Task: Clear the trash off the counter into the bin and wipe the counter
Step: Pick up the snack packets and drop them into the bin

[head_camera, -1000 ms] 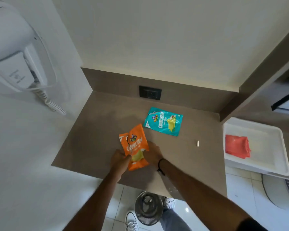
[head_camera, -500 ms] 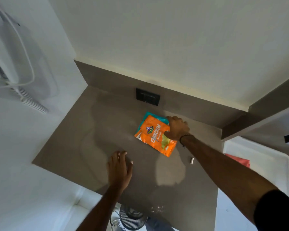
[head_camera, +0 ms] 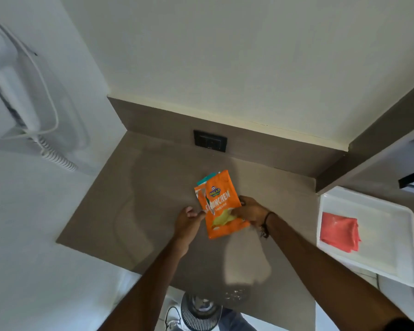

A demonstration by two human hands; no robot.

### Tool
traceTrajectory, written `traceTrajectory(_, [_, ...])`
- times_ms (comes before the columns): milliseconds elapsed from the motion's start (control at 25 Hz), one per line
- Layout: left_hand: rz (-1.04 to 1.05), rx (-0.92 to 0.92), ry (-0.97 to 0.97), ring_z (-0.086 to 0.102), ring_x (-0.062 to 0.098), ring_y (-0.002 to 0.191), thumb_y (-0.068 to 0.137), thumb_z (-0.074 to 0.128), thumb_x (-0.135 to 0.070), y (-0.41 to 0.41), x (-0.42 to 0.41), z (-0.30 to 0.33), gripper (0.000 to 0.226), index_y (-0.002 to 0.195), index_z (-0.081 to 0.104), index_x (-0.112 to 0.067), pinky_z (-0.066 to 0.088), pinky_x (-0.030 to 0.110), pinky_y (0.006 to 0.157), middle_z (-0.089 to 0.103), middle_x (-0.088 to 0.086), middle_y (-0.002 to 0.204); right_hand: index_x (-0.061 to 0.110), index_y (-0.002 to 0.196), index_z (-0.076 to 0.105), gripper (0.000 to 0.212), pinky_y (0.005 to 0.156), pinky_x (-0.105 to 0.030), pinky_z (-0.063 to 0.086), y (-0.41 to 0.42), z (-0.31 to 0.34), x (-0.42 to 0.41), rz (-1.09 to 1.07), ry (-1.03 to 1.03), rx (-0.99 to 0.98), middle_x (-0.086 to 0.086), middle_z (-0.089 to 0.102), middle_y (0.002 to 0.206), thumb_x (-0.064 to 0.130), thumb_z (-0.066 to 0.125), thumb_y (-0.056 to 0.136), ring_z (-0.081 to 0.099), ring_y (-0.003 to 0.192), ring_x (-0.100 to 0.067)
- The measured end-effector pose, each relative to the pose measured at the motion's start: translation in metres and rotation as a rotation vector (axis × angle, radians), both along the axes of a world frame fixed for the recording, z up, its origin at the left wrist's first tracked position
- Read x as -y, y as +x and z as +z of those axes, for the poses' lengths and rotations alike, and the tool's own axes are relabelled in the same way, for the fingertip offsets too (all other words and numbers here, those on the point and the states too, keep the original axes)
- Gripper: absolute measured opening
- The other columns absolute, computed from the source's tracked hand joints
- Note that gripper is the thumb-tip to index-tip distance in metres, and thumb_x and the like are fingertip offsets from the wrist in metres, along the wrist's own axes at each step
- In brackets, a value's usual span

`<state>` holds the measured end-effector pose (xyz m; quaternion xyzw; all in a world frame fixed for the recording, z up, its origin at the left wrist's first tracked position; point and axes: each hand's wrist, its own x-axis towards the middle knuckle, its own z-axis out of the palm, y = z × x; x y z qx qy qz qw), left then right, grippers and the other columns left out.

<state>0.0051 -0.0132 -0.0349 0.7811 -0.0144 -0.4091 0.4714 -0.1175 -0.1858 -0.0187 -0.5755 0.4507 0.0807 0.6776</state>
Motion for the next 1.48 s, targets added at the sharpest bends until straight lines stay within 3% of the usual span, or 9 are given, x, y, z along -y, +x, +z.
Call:
traceTrajectory(200, [0.04, -0.546, -0.428, 0.082, 0.024, 0.094, 0.091, 0.075, -0.014, 0.013, -0.03, 0.025, 0.032, 0.123, 0.069, -0.019, 0.068, 0.039, 0.074, 0.083, 0.008, 0.109, 0.004, 0.129, 0.066, 0.041, 0.092, -0.046, 0.058, -0.022, 0.032, -0.044, 0.152, 0.179, 0.017, -0.019, 0.07, 0.125, -0.002, 0.07, 0.088, 0.068, 0.112, -0.04])
traceTrajectory(400, [0.134, -0.602, -0.603, 0.082, 0.017, 0.084, 0.099, 0.059, -0.003, 0.011, -0.058, 0.038, 0.031, 0.122, 0.066, -0.022, 0.068, 0.038, 0.067, 0.085, 0.0, 0.097, 0.002, 0.133, 0.061, 0.041, 0.11, -0.053, 0.047, -0.042, 0.034, -0.11, -0.504, 0.464, 0.381, -0.019, 0.069, 0.124, 0.012, 0.062, 0.094, 0.067, 0.11, -0.034])
traceTrajectory(520, [0.122, -0.655, -0.57, 0.081, 0.02, 0.086, 0.101, 0.06, -0.007, 0.003, -0.081, 0.041, 0.022, 0.114, 0.068, -0.022, 0.063, 0.043, 0.075, 0.084, 0.002, 0.097, 0.004, 0.138, 0.056, 0.045, 0.113, -0.062, 0.039, -0.048, 0.025, -0.163, -0.526, 0.305, 0.285, -0.023, 0.063, 0.136, 0.007, 0.063, 0.094, 0.057, 0.129, -0.041])
traceTrajectory(640, [0.105, -0.612, -0.453, 0.074, 0.026, 0.09, 0.1, 0.064, -0.011, -0.001, -0.103, 0.037, 0.012, 0.106, 0.07, -0.019, 0.058, 0.044, 0.082, 0.078, 0.009, 0.101, -0.006, 0.132, 0.059, 0.039, 0.103, -0.067, 0.045, -0.055, 0.033, -0.191, -0.57, -0.036, 0.184, -0.034, 0.063, 0.129, -0.002, 0.064, 0.093, 0.063, 0.11, -0.041])
traceTrajectory(800, [-0.039, 0.161, -0.231, 0.066, 0.032, 0.095, 0.102, 0.057, -0.013, 0.006, -0.13, 0.015, 0.018, 0.093, 0.071, -0.006, 0.052, 0.043, 0.086, 0.07, 0.022, 0.097, -0.006, 0.104, 0.07, 0.017, 0.09, -0.052, 0.054, -0.101, 0.048, -0.206, -0.505, -0.234, 0.113, -0.029, 0.068, 0.109, -0.007, 0.069, 0.088, 0.062, 0.094, -0.031])
traceTrajectory(920, [-0.649, 0.837, 0.01, 0.055, 0.038, 0.137, 0.103, 0.054, -0.014, 0.011, -0.147, -0.02, 0.035, 0.134, 0.065, -0.001, 0.042, 0.048, 0.117, 0.061, 0.025, 0.144, -0.002, 0.09, 0.075, 0.008, 0.083, -0.048, 0.06, -0.153, 0.036, -0.225, -0.388, -0.234, -0.029, -0.022, 0.074, 0.097, 0.001, 0.078, 0.083, 0.07, 0.084, -0.03])
traceTrajectory(1080, [-0.981, 1.023, 0.266, 0.014, 0.037, 0.162, 0.107, 0.039, -0.039, 0.001, -0.15, -0.055, 0.062, 0.164, 0.025, -0.018, 0.013, 0.057, 0.13, 0.016, 0.013, 0.174, 0.006, 0.084, 0.081, 0.01, 0.083, -0.037, 0.06, -0.183, -0.01, -0.276, -0.267, -0.357, -0.293, -0.009, 0.075, 0.091, -0.002, 0.079, 0.078, 0.069, 0.082, -0.02])
traceTrajectory(1240, [-0.928, 1.166, 0.296, 0.024, 0.039, 0.159, 0.104, 0.031, -0.044, 0.003, -0.149, -0.079, 0.065, 0.163, 0.027, -0.018, 0.022, 0.062, 0.128, 0.024, 0.013, 0.173, 0.014, 0.086, 0.085, 0.036, 0.073, -0.026, 0.053, -0.177, -0.09, -0.332, -0.271, -0.516, -0.381, -0.012, 0.078, 0.089, -0.011, 0.064, 0.07, 0.071, 0.081, -0.026])
traceTrajectory(1480, [-0.871, 1.364, 0.311, 0.024, 0.038, 0.158, 0.104, 0.023, -0.048, 0.009, -0.148, -0.106, 0.065, 0.163, 0.021, -0.021, 0.023, 0.062, 0.127, 0.021, 0.01, 0.173, 0.02, 0.107, 0.08, 0.043, 0.086, -0.036, 0.055, -0.142, -0.228, -0.343, -0.251, -0.376, -0.52, -0.018, 0.072, 0.107, 0.027, 0.054, 0.073, 0.068, 0.101, -0.04])
